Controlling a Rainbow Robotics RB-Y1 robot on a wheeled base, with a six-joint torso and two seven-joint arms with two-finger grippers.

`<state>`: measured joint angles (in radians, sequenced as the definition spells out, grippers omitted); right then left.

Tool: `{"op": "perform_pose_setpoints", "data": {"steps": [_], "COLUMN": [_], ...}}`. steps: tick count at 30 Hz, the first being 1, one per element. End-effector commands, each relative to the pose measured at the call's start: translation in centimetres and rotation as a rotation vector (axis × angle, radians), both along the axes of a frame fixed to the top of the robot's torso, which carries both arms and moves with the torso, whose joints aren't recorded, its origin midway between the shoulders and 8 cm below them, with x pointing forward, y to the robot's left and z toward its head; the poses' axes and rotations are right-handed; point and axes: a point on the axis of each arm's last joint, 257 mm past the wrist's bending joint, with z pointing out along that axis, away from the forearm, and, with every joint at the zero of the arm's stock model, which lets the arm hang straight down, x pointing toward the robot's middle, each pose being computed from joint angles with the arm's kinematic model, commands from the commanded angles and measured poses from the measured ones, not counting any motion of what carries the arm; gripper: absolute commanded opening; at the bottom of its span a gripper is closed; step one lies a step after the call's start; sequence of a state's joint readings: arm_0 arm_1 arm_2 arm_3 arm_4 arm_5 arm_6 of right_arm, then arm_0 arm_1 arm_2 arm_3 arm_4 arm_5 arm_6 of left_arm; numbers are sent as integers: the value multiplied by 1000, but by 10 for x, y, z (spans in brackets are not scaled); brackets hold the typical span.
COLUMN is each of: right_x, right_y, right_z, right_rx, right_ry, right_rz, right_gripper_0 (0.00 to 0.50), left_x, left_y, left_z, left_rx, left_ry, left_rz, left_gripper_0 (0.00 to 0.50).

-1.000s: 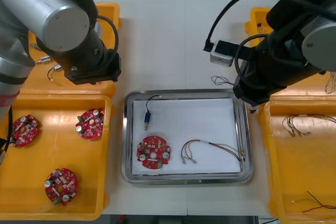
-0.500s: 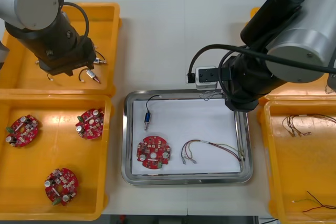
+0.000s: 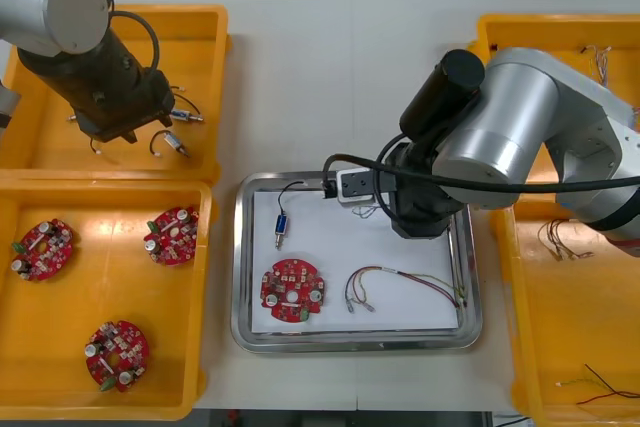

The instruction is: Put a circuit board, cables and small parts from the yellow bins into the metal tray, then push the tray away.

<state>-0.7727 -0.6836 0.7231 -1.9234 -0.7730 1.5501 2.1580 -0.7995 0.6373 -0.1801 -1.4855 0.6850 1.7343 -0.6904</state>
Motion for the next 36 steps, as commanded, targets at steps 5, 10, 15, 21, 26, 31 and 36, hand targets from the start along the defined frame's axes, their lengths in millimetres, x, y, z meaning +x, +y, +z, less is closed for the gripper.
{"op": "perform_pose_setpoints", "data": {"steps": [5,10,15,21,26,31,36], "right_x": [3,10,17,17,17,16,16], "right_y": [17,5,2,5,3,2,4], "right_z": [-5,-15,-17,-17,-18,-19,-16], "right_rx": [-5,-48,-59,-50,-52,-49,-44], "right_ry": [-46,-59,-90,-88,-85,-81,-85], "right_rz": [39,27,19,12,1,-10,-15], "right_gripper_0": [0,0,0,0,400,500,500], "left_x": [29,34,42,50,49,48,49], "left_y": [4,5,5,-1,-6,-13,-21], "left_z": [38,32,22,10,1,-11,-18], "left_rx": [-113,-147,-155,-180,-186,-171,-189], "left_ry": [-46,-38,-19,-10,6,19,26], "left_rz": [91,107,128,142,140,125,121], "left_gripper_0": [500,500,500,500,500,500,500]}}
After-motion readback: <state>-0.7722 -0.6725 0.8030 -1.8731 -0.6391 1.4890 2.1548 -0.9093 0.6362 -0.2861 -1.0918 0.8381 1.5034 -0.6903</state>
